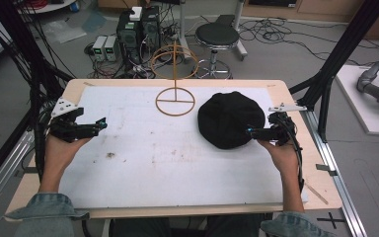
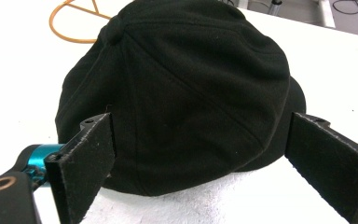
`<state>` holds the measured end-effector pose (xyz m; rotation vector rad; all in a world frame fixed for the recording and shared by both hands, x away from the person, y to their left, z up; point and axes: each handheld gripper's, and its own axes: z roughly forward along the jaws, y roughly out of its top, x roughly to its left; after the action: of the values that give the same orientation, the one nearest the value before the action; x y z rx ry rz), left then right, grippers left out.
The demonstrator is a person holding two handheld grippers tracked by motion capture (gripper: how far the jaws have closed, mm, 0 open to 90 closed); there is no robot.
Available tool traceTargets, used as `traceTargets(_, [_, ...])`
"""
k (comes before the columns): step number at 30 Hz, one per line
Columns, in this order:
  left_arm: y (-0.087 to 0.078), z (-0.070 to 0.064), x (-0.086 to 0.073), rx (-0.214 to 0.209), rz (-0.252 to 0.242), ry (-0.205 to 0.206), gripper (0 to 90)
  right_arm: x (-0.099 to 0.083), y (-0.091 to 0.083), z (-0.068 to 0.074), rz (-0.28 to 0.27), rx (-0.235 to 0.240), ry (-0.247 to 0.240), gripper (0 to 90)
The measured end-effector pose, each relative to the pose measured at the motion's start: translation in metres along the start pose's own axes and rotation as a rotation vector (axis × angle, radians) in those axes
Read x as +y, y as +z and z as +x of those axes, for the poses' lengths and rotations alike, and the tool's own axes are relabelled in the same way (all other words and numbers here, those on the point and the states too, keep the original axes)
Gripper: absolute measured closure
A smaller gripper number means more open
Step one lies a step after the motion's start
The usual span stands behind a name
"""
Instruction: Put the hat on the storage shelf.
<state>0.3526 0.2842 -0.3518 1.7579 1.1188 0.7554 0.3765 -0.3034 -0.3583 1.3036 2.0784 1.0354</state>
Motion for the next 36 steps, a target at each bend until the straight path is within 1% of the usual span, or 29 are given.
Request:
traceTargets(3, [0.0,0.0,0.0,0.001,0.002,-0.002,12.2,0.0,0.002,0.0,-0.001,-0.003,-0.006,8.4])
traceTargets(4, [0.0,0.0,0.0,0.003,0.005,-0.001,12.3,0.0,0.002,0.0,0.008,-0.002,-0.002,8.4])
traceTargets(7, [0.0,-0.001,0.0,0.003,0.007,0.001,12.3,-0.001,0.002,-0.001,0.011,-0.004,-0.001,8.5])
traceTargets(13, [0.001,-0.002,0.0,-0.01,0.01,0.0,12.3,-0.001,0.0,0.0,0.004,-0.006,-0.007,8.4])
traceTargets(14, [0.0,-0.002,0.0,-0.017,0.009,0.005,12.3,0.0,0.0,0.0,0.003,-0.005,-0.008,8.5])
traceTargets(17, [-0.001,-0.002,0.0,-0.016,0.002,0.006,12.3,0.0,0.0,0.0,0.001,-0.006,-0.007,8.5])
traceTargets(19, [-0.001,-0.002,0.0,-0.014,-0.004,-0.001,12.2,0.0,0.001,0.001,0.005,-0.003,-0.004,8.5])
traceTargets(20, [-0.002,-0.001,0.0,-0.013,-0.002,0.0,12.3,0.0,0.002,0.001,0.003,-0.004,-0.013,8.5])
traceTargets(23, [-0.001,-0.001,0.0,-0.014,-0.002,-0.001,12.3,0.0,0.003,0.001,0.007,-0.003,-0.014,8.5])
traceTargets(28, [-0.001,-0.001,0.0,-0.014,-0.004,0.0,12.3,0.001,0.005,0.004,0.011,0.001,-0.03,8.5])
traceTargets(33, [-0.001,-0.002,0.0,-0.016,-0.001,0.004,12.3,0.002,0.007,0.007,0.002,0.006,-0.042,8.5])
traceTargets(36, [-0.002,-0.002,0.0,-0.019,0.002,0.01,12.3,0.003,0.009,0.01,0.0,0.009,-0.062,8.5])
